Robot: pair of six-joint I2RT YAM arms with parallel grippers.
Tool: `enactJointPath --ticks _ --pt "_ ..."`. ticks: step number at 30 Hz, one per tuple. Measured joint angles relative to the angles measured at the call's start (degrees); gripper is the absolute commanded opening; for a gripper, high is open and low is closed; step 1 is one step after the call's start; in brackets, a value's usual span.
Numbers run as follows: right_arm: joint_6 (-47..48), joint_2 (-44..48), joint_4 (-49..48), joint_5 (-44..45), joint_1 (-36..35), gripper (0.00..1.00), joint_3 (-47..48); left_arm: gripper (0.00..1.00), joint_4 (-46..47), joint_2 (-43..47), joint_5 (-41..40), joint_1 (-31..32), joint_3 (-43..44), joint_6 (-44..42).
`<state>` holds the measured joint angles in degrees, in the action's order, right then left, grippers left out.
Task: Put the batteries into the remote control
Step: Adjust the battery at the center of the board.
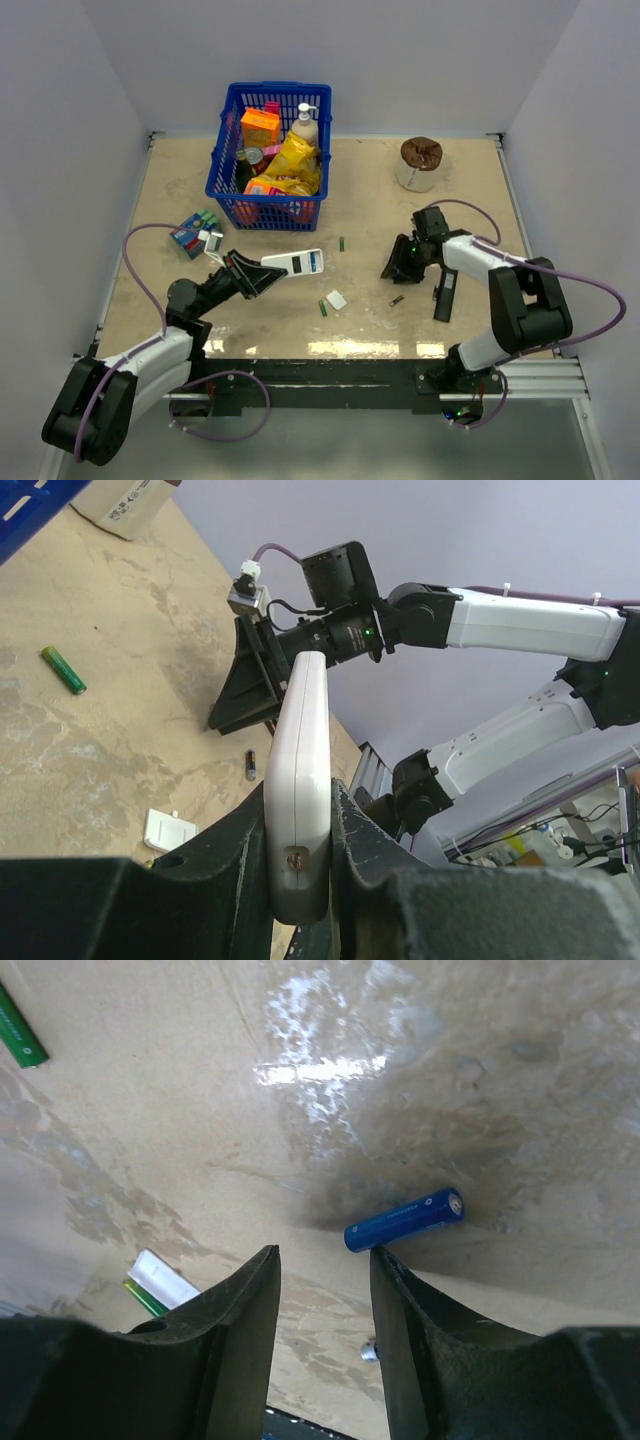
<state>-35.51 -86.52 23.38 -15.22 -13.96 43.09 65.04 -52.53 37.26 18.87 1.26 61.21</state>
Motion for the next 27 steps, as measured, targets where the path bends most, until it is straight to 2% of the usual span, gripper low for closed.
enactJointPath --ticks 7,11,15,21,27 --pt "0.24 -3.10 -1.95 -0.90 -1.95 0.51 3.04 0.00 -0.07 0.02 -0.02 0.00 0.00 -0.35" --pt "3.87 -4.46 -0.63 -1.46 -3.52 0.57 6.99 0.00 -0.37 0.20 -0.02 0.00 0.00 -0.37" --pt "13.88 -3.34 4.50 -0.46 -4.72 0.61 13.88 0.00 -0.90 1.27 -0.26 0.02 0.00 -0.63" --pt "28.44 -2.78 12.50 6.49 -4.98 0.61 23.30 0.00 -1.16 1.95 -0.42 0.02 0.00 -0.87" --pt "39.15 -3.43 18.67 14.49 -7.91 0.52 23.23 0.00 -2.21 3.15 -0.37 0.00 0.00 -1.46"
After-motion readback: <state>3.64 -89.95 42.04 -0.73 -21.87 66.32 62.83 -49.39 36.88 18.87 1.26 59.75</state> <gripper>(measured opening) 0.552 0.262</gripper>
